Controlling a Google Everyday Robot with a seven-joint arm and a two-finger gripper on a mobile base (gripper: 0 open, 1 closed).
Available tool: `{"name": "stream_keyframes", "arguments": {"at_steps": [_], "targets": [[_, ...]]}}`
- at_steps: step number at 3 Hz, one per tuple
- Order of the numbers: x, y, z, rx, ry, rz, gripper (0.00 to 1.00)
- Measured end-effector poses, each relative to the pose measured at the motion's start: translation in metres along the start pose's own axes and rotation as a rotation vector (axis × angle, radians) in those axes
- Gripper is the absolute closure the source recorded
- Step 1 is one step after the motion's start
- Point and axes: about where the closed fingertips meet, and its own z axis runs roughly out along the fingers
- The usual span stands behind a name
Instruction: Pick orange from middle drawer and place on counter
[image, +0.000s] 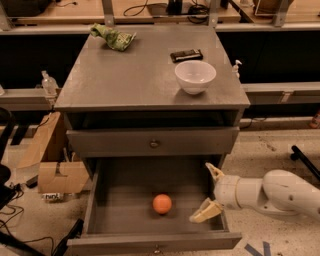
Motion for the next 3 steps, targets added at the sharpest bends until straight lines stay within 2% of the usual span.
{"name": "stream_keyframes", "arguments": {"at_steps": [1, 2, 3], "targets": [[0.032, 0.016, 0.081, -0.028, 0.015, 0.036, 0.0], [0.032, 0.017, 0.087, -0.038, 0.018, 0.035, 0.0], [0.041, 0.016, 0.135, -0.115, 0.013, 0.019, 0.0]]}}
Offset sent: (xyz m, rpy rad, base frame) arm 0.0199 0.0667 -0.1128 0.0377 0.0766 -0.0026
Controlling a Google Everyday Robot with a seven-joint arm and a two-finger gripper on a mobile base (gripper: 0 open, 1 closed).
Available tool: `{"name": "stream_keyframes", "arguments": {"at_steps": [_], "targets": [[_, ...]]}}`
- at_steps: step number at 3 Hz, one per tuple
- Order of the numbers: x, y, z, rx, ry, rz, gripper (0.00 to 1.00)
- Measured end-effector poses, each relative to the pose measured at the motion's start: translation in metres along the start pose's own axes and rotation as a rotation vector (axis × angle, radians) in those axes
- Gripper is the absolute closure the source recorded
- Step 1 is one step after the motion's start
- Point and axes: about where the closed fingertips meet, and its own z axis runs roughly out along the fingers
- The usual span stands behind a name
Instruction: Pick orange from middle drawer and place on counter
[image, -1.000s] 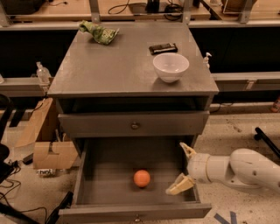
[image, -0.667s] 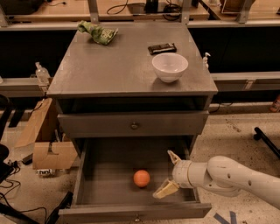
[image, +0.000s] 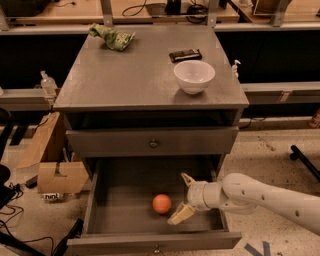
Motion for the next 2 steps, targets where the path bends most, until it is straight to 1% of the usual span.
{"name": "stream_keyframes", "arguments": {"at_steps": [1, 2], "targets": [[0.01, -0.004, 0.049, -0.065, 0.022, -0.029, 0.0], [0.024, -0.003, 0.072, -0.067, 0.057, -0.041, 0.0]]}}
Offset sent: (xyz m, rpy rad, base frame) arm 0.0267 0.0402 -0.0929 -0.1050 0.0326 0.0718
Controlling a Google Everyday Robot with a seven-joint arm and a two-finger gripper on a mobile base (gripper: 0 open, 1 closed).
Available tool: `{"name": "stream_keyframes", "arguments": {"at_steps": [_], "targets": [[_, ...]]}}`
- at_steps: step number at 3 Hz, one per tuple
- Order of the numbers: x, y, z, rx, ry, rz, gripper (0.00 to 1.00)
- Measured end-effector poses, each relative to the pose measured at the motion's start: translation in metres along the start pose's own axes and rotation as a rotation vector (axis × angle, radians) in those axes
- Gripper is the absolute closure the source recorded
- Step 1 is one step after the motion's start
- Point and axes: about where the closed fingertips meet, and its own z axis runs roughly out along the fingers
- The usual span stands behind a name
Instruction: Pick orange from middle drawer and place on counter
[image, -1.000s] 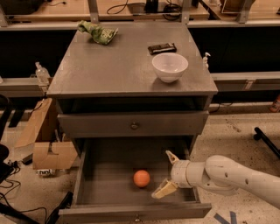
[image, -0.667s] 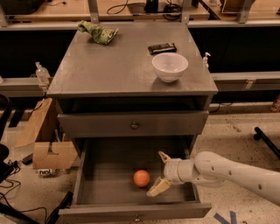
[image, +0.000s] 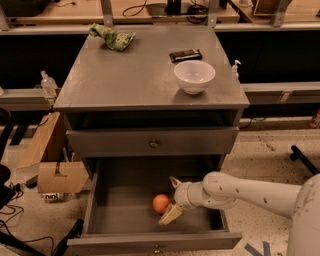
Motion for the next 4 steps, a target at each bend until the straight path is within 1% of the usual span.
{"name": "stream_keyframes", "arguments": {"at_steps": [1, 2, 3, 4], "targets": [[0.01, 0.004, 0.023, -0.006, 0.051, -0.018, 0.0], [0.026, 0.013, 0.044, -0.012, 0.1, -0.024, 0.21], [0.03, 0.017, 0.051, -0.013, 0.113, -0.025, 0.43], [0.012, 0.02, 0.042, 0.005, 0.131, -0.017, 0.66]]}}
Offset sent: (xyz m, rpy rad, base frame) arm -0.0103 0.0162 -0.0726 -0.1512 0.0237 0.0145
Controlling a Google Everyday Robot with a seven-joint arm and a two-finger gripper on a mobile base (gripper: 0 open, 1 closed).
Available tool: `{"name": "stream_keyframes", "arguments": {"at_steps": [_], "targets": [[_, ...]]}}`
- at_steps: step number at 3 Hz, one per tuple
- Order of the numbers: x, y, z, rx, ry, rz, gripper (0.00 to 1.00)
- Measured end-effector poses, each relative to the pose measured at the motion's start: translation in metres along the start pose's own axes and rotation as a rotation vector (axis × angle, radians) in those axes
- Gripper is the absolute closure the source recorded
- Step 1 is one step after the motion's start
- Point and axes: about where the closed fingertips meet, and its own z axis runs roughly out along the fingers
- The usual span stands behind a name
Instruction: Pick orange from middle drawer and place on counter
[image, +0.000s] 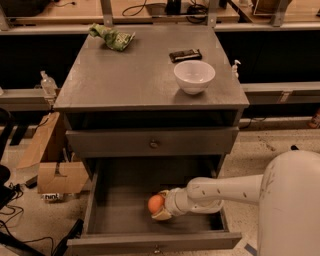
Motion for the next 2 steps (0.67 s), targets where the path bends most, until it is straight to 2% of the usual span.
{"name": "stream_keyframes", "arguments": {"at_steps": [1, 2], "targets": [[-0.048, 0.001, -0.051, 0.012, -0.041, -0.027, 0.9], [-0.107, -0.002, -0.119, 0.008, -0.106, -0.052, 1.0]]}}
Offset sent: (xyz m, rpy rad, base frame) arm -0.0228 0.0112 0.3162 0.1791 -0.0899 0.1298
